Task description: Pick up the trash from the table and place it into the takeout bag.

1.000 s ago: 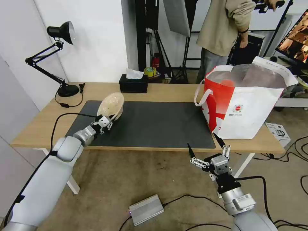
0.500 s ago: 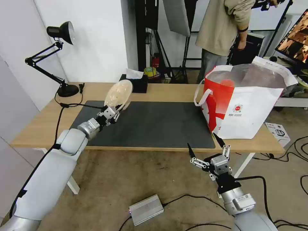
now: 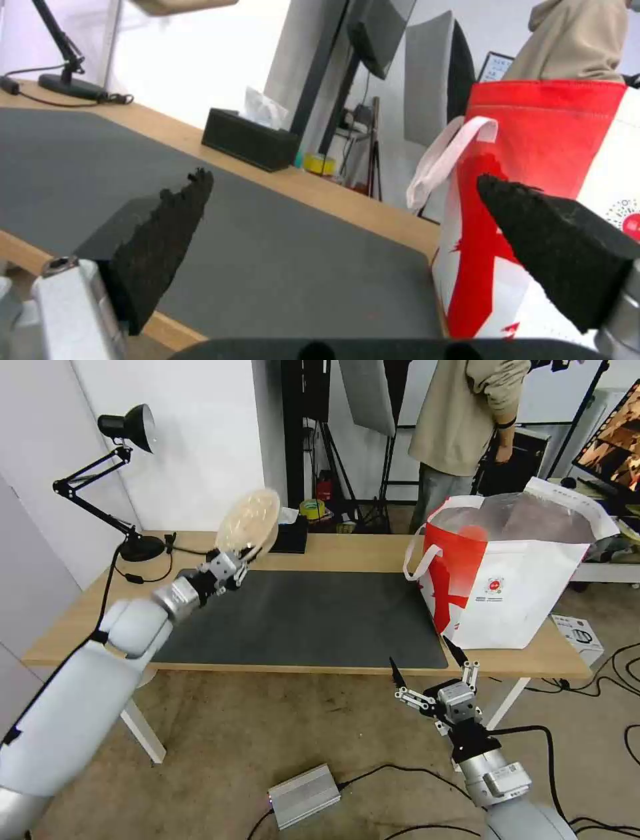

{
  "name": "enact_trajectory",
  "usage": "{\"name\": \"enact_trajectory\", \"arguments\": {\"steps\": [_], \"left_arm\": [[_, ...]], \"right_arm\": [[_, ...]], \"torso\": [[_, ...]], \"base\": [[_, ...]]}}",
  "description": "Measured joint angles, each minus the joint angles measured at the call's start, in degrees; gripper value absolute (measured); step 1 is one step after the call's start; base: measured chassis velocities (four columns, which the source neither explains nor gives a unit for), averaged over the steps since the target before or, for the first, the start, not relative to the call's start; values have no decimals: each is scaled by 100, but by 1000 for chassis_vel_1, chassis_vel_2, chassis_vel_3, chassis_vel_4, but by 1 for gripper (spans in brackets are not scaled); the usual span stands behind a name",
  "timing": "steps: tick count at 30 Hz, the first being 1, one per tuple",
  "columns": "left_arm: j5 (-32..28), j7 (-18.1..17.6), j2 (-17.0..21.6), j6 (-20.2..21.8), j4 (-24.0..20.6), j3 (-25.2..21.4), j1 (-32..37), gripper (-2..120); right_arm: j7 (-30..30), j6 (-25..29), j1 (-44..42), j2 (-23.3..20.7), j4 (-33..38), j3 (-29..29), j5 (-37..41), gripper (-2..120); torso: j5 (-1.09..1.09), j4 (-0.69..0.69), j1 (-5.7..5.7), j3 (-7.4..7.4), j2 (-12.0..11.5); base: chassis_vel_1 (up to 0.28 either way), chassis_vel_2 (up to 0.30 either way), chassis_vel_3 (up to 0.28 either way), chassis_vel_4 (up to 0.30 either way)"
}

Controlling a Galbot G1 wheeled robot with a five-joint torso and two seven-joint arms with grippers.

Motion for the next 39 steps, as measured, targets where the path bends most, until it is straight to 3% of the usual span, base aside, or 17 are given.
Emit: {"name": "enact_trajectory", "arguments": {"steps": [8, 18, 28, 39], "left_arm": [[-134, -105, 26, 153, 15, 857, -913, 1], [-137, -110, -367, 258, 239, 1722, -1883, 1], [84, -96, -1215, 257, 708, 2382, -2580, 1], [270, -63, -2186, 183, 1607, 3021, -3370, 1]], "right_arm": [[0, 0, 0, 0, 0, 0, 0, 100], [0, 0, 0, 0, 0, 0, 0, 100], [0, 0, 0, 0, 0, 0, 0, 100], [0, 0, 0, 0, 0, 0, 0, 100]], "torso": [[1, 0, 0, 0, 0], [1, 0, 0, 0, 0], [2, -1, 1, 1, 0], [1, 0, 1, 0, 0]], "base": [[0, 0, 0, 0], [0, 0, 0, 0], [0, 0, 0, 0], [0, 0, 0, 0]]}}
